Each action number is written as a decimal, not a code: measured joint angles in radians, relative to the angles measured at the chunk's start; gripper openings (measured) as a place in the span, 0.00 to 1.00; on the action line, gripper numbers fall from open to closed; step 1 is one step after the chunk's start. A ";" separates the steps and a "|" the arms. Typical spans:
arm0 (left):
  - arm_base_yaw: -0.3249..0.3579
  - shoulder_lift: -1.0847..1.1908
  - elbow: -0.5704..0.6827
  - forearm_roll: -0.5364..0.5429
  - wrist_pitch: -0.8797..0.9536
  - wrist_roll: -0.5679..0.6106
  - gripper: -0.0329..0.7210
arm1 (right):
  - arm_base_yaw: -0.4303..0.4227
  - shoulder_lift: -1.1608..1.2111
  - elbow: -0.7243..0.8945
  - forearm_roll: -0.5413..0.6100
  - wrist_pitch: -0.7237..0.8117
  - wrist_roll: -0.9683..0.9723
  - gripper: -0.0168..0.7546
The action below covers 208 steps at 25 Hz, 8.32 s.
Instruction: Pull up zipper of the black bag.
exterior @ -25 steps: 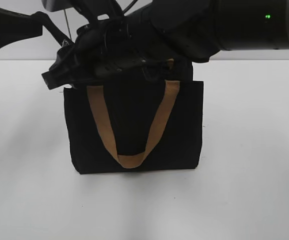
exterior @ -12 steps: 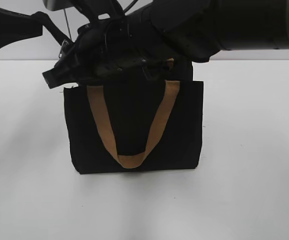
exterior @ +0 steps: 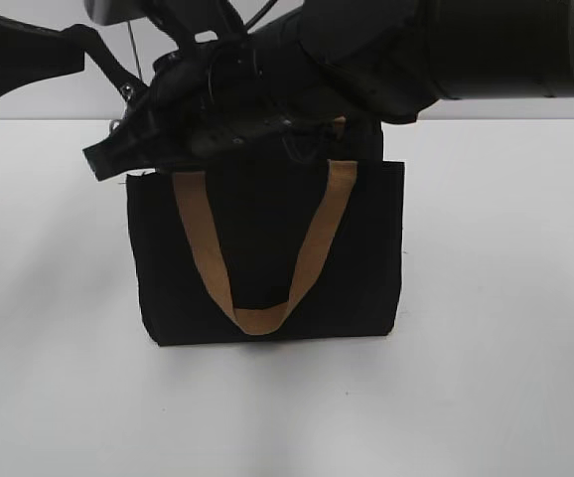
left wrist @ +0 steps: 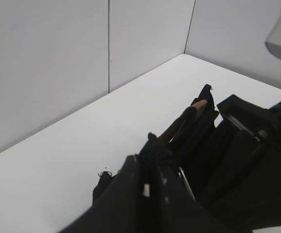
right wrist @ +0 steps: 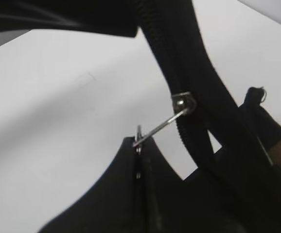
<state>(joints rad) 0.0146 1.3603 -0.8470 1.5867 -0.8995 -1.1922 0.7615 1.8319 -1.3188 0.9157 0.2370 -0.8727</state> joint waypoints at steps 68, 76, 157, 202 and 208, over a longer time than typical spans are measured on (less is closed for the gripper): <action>-0.006 -0.079 0.010 0.000 0.071 0.000 0.07 | -0.421 -0.182 -0.008 -0.573 0.545 0.639 0.02; -0.006 -0.079 0.010 0.002 0.070 0.000 0.07 | -0.435 -0.184 -0.008 -0.570 0.566 0.644 0.02; -0.130 -0.236 -0.171 -1.639 2.107 1.153 0.67 | -0.814 -0.783 0.476 -0.780 0.979 0.780 0.64; -0.126 -1.369 0.325 -1.614 1.960 1.159 0.65 | -0.814 -1.839 0.833 -0.727 0.863 0.675 0.64; -0.073 -1.369 0.325 -1.614 1.960 1.159 0.61 | -0.809 -1.839 0.833 -0.724 0.862 0.675 0.64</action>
<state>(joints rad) -0.0585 -0.0092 -0.5217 -0.0277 1.0605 -0.0327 -0.0480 -0.0066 -0.4860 0.1919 1.0994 -0.1974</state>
